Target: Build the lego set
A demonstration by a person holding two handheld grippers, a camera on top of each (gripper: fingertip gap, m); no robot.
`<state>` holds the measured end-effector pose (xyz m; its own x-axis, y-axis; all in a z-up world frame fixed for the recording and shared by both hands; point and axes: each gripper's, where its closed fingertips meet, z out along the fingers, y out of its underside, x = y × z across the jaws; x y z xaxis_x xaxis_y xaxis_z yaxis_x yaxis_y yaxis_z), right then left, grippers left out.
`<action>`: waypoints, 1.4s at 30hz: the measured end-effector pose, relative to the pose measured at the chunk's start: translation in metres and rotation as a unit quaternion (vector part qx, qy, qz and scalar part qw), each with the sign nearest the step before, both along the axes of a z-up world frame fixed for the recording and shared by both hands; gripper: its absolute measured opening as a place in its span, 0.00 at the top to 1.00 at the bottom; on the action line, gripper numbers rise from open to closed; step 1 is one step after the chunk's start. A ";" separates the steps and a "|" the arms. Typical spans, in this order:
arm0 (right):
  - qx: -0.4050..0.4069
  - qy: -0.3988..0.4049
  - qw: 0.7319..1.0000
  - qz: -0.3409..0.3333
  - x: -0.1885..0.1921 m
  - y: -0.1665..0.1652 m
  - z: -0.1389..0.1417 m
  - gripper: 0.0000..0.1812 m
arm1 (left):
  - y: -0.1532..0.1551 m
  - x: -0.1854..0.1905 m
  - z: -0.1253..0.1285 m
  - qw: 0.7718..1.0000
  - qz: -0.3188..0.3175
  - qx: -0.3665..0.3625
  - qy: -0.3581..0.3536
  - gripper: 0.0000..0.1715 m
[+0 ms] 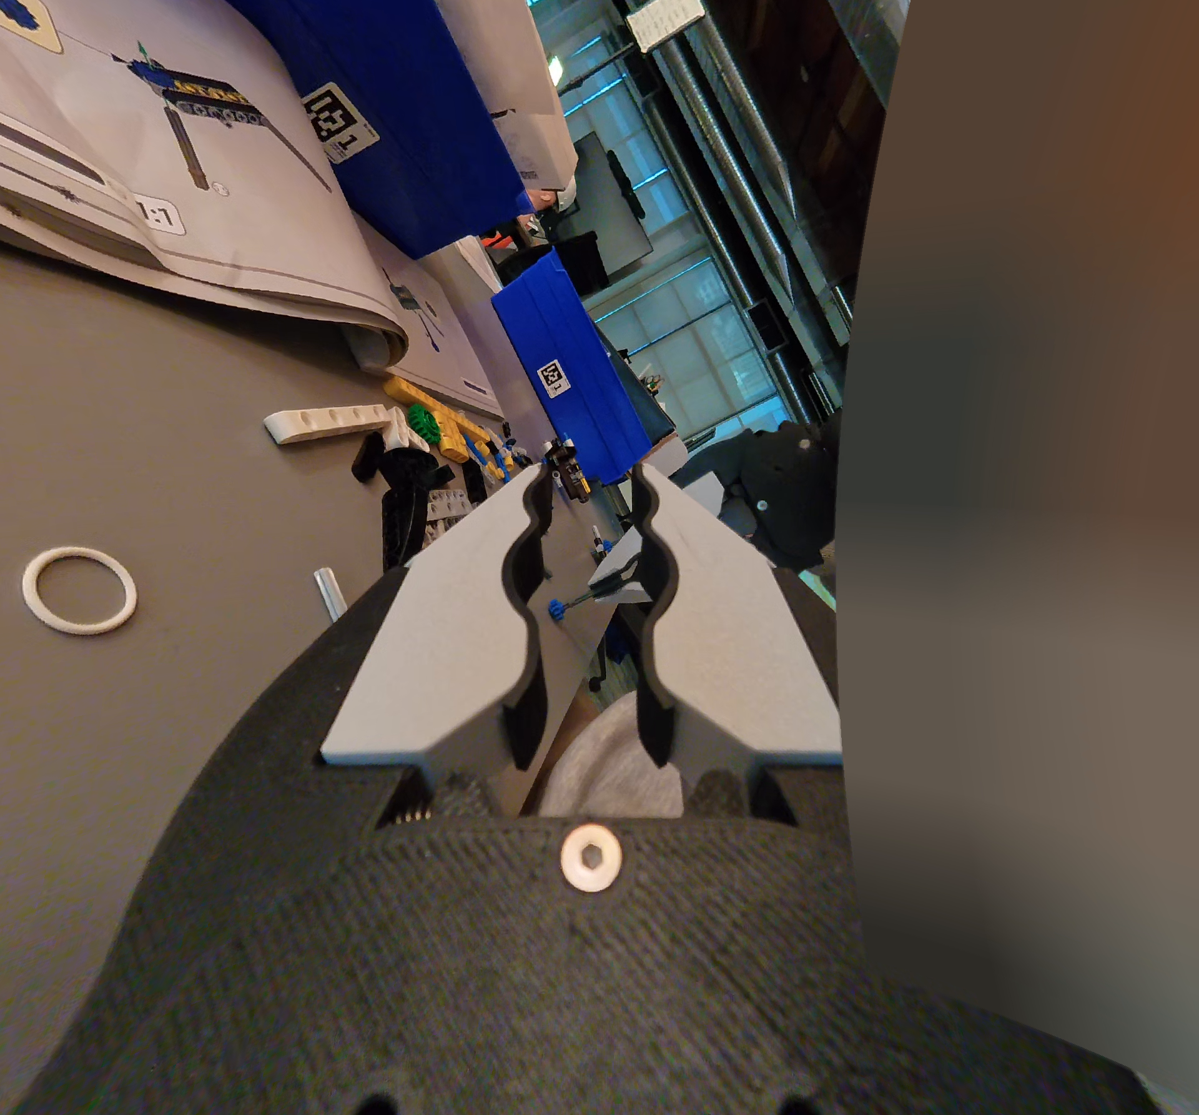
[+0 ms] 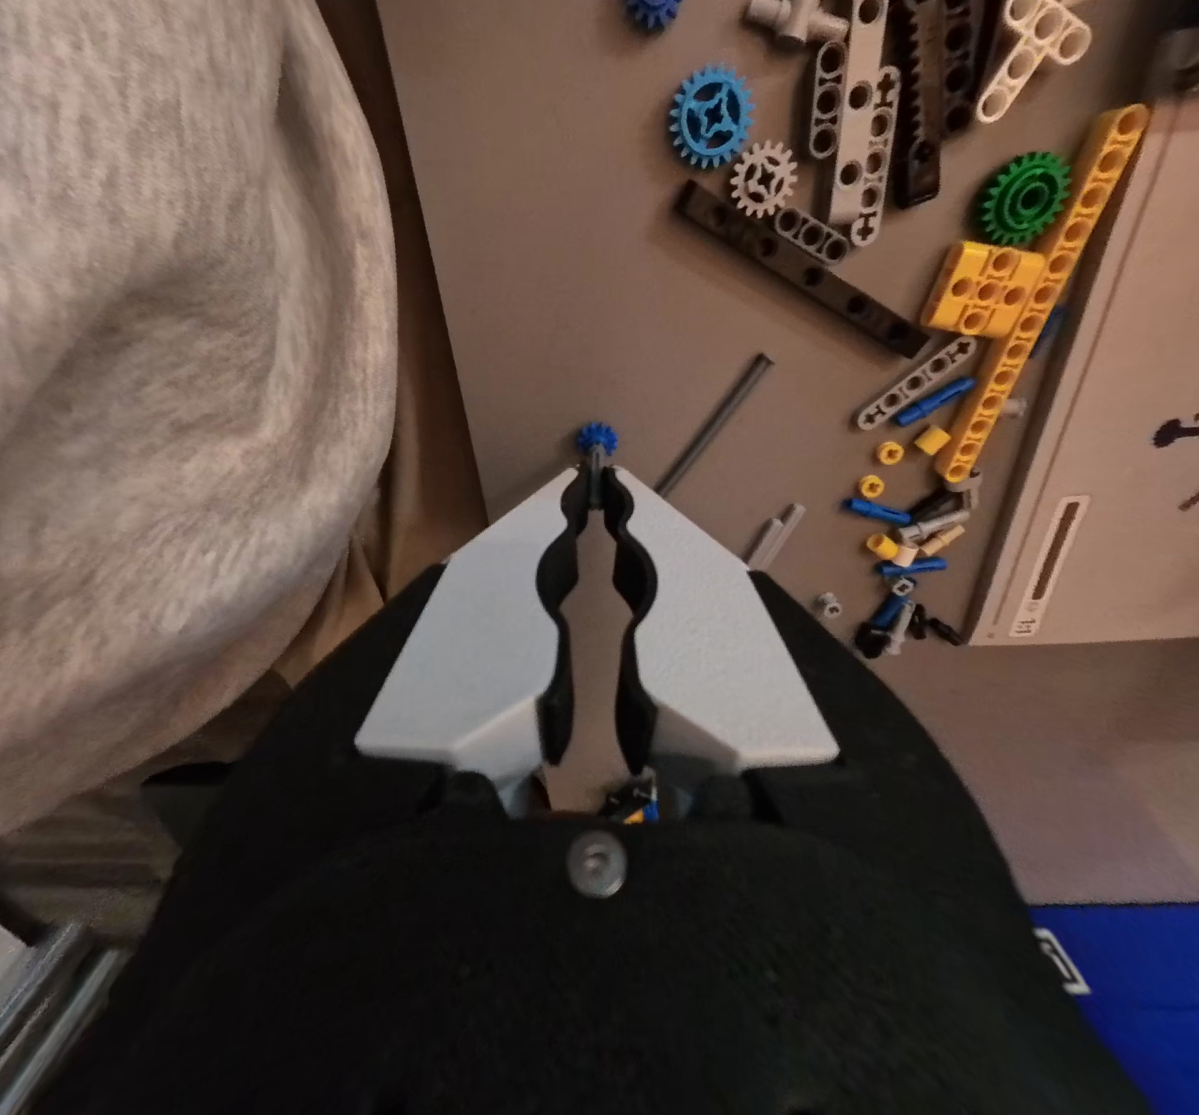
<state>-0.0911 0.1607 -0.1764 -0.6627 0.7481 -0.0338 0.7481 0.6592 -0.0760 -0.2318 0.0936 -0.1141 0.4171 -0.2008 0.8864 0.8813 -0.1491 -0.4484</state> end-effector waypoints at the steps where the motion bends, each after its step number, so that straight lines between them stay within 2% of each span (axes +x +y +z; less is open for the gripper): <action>1: -0.002 0.002 1.000 -0.001 0.000 0.000 0.000 0.99 | 0.000 0.000 0.000 1.000 0.000 0.000 0.000 0.87; 5: 0.007 -0.001 1.000 0.019 0.005 0.000 -0.006 0.99 | 0.000 0.000 -0.001 1.000 -0.001 -0.001 0.001 0.87; 21: 0.001 0.020 1.000 -0.017 0.004 0.000 -0.006 0.99 | 0.002 0.006 -0.001 1.000 -0.002 -0.008 0.021 0.86; 28: 0.023 0.021 0.991 -0.132 0.001 0.016 -0.006 0.99 | 0.005 0.018 0.000 0.999 -0.013 -0.011 0.048 0.86; 31: 0.005 0.035 0.984 -0.177 -0.001 0.018 -0.006 0.99 | 0.007 0.027 0.000 0.998 -0.025 -0.014 0.063 0.86; 34: -0.011 0.067 0.979 -0.194 -0.003 0.023 -0.005 0.98 | 0.010 0.034 -0.004 0.996 -0.033 -0.022 0.084 0.86; 39: -0.051 0.130 0.964 -0.226 -0.006 0.030 0.001 0.92 | 0.014 0.049 -0.006 0.991 -0.048 -0.028 0.121 0.86; 42: -0.047 0.172 0.952 -0.248 -0.004 0.046 0.008 0.91 | 0.017 0.062 -0.006 0.988 -0.062 -0.025 0.141 0.87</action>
